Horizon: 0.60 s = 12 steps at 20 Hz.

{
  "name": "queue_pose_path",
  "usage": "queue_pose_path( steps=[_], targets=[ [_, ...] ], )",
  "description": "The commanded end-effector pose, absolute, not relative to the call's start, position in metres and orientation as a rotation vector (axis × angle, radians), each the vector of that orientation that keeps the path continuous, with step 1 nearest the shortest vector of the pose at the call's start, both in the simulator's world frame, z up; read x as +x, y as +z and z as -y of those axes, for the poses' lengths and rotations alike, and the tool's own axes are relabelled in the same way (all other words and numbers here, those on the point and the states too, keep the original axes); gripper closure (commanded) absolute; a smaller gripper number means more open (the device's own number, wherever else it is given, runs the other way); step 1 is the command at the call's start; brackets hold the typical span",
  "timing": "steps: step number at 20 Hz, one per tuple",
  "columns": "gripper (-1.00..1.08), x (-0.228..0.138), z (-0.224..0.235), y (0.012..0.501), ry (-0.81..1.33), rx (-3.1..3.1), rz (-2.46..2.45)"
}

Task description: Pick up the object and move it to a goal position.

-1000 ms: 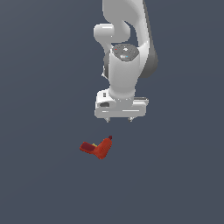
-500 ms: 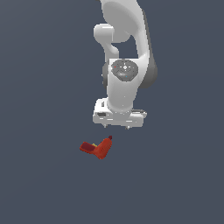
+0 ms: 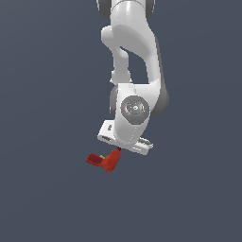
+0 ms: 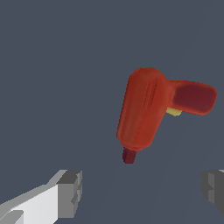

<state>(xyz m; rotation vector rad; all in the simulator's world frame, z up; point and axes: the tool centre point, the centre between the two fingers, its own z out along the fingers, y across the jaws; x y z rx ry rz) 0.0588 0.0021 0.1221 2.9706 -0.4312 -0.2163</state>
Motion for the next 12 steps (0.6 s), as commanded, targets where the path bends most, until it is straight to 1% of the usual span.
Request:
queue_pose_path(
  steps=[1, 12],
  targets=[
    [-1.00, 0.063, 0.003, 0.110, -0.255, 2.922, 0.505],
    [-1.00, 0.069, 0.017, 0.069, -0.352, 2.726, 0.728]
  ],
)
